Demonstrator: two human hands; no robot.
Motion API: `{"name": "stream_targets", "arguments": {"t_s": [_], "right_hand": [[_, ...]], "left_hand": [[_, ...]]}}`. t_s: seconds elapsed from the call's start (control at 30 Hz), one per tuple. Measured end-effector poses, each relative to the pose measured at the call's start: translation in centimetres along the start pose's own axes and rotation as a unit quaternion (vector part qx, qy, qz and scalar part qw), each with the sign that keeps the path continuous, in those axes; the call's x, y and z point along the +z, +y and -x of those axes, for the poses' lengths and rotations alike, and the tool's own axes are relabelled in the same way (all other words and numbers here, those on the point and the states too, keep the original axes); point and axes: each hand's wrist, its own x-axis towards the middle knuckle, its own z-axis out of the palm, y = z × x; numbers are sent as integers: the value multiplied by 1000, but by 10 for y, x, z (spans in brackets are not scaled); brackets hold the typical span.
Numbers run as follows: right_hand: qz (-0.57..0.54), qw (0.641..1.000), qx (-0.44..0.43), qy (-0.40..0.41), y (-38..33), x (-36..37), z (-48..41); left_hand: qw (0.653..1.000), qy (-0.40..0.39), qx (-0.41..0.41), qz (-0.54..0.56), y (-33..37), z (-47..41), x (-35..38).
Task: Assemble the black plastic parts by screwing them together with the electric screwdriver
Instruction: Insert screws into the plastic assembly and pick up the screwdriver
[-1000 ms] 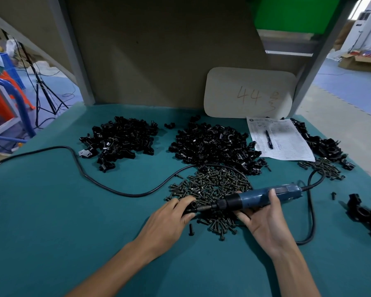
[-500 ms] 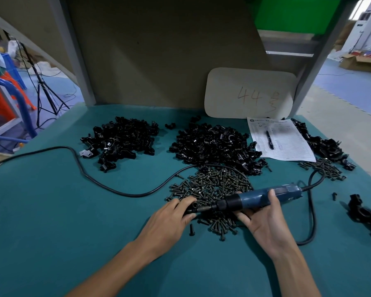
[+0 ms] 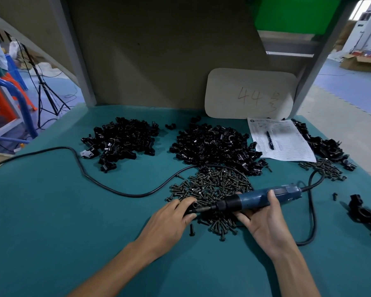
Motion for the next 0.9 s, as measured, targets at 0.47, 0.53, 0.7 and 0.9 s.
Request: {"name": "stream_targets", "arguments": {"t_s": [0.47, 0.53, 0.7, 0.9], "right_hand": [[3, 1000, -16, -13, -2, 2, 7], [-34, 999, -16, -10, -3, 0, 7], [-17, 999, -26, -9, -5, 0, 9], [-4, 999, -43, -9, -5, 4, 10]], "left_hand": [[1000, 5, -14, 24, -1, 0, 2], [1000, 2, -14, 18, -2, 0, 2], [1000, -5, -19, 13, -6, 2, 4], [1000, 3, -12, 20, -5, 1, 3]]}}
